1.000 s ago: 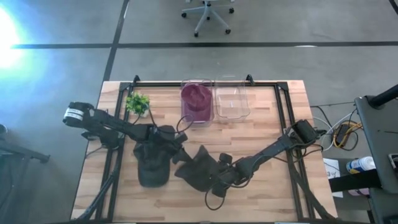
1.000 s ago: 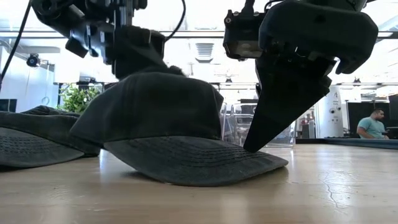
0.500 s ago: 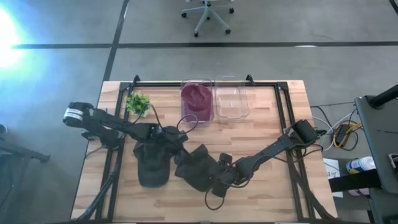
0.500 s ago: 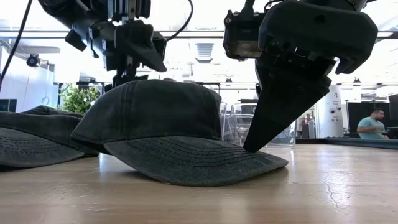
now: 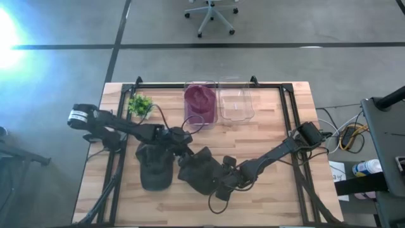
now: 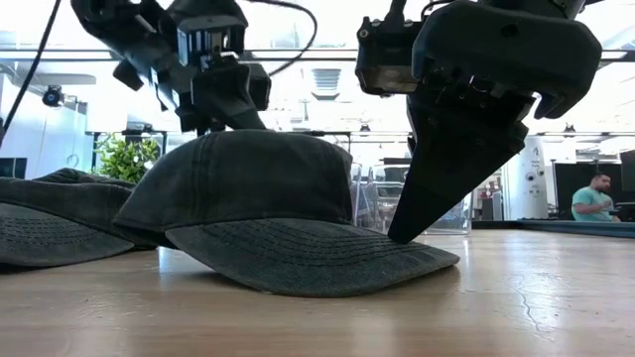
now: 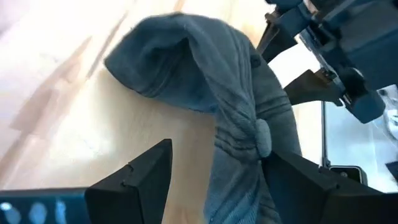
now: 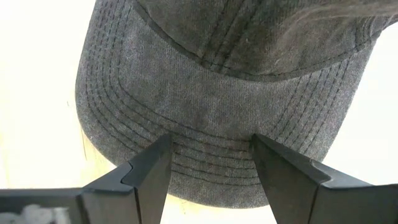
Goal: Pick & Place hat
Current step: Put the right black cap into the right transparent bin
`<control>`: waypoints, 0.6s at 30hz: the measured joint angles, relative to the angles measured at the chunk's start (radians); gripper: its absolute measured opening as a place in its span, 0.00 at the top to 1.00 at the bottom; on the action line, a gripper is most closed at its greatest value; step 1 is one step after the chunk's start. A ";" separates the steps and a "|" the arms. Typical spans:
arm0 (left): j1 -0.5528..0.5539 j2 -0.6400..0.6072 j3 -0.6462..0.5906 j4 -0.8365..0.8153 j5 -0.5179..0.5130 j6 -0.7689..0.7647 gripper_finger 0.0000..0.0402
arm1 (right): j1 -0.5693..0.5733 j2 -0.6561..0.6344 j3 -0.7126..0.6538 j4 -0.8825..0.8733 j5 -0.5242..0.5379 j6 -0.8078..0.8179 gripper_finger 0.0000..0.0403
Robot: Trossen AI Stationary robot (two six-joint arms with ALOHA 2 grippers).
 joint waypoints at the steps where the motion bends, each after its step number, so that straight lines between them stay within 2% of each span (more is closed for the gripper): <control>1: 0.001 0.017 0.001 0.009 0.019 -0.002 0.41 | 0.000 0.000 0.000 0.000 0.000 0.000 0.46; 7: 0.000 0.098 0.043 0.068 0.142 -0.031 0.42 | 0.000 0.000 0.001 0.000 0.000 0.000 0.46; 10: 0.001 0.106 0.073 0.068 0.183 -0.012 0.47 | 0.000 0.000 0.003 -0.002 0.000 0.003 0.46; 13: 0.000 0.104 0.087 0.068 0.207 0.007 0.58 | 0.000 -0.004 0.008 -0.008 0.000 0.020 0.46; 18: 0.001 0.101 0.087 0.062 0.235 0.006 0.88 | 0.003 -0.007 0.008 -0.009 0.008 0.029 0.46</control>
